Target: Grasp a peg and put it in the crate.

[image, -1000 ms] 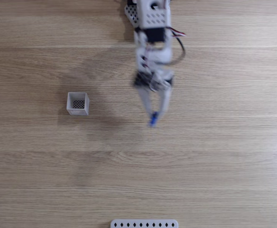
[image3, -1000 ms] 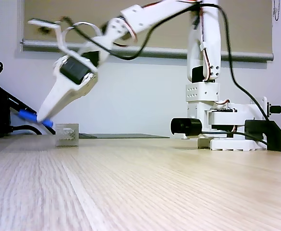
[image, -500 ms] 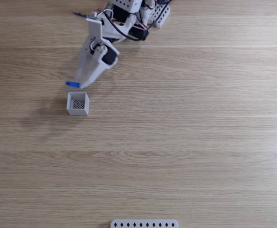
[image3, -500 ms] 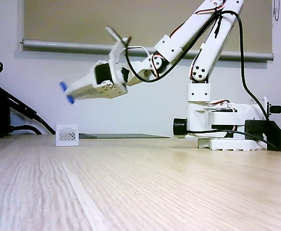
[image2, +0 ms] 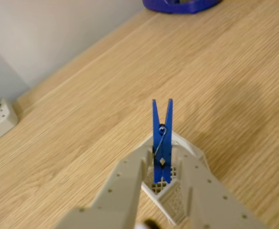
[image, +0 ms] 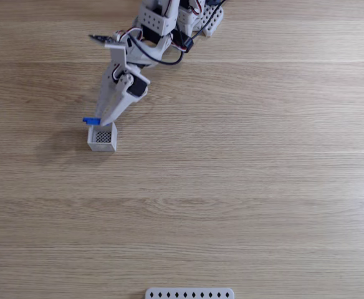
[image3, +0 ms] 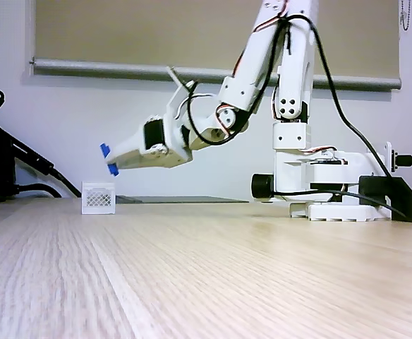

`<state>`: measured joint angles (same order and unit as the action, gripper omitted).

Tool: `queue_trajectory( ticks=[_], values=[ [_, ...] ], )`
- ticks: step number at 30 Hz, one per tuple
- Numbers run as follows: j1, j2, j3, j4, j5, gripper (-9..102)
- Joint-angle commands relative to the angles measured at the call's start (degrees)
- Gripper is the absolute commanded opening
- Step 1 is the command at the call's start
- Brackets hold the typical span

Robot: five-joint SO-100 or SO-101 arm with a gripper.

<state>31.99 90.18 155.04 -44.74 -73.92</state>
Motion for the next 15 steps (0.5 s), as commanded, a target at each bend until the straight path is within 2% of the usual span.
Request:
queue_trajectory(
  ticks=[1,9,15],
  values=[
    [0.4,-1.0,-7.1,-1.8,-0.2,0],
    [0.0,-4.3,-8.3,-1.8,-0.2,1],
    [-1.6,-4.4,-8.0,-1.8,-0.1,15]
  ],
)
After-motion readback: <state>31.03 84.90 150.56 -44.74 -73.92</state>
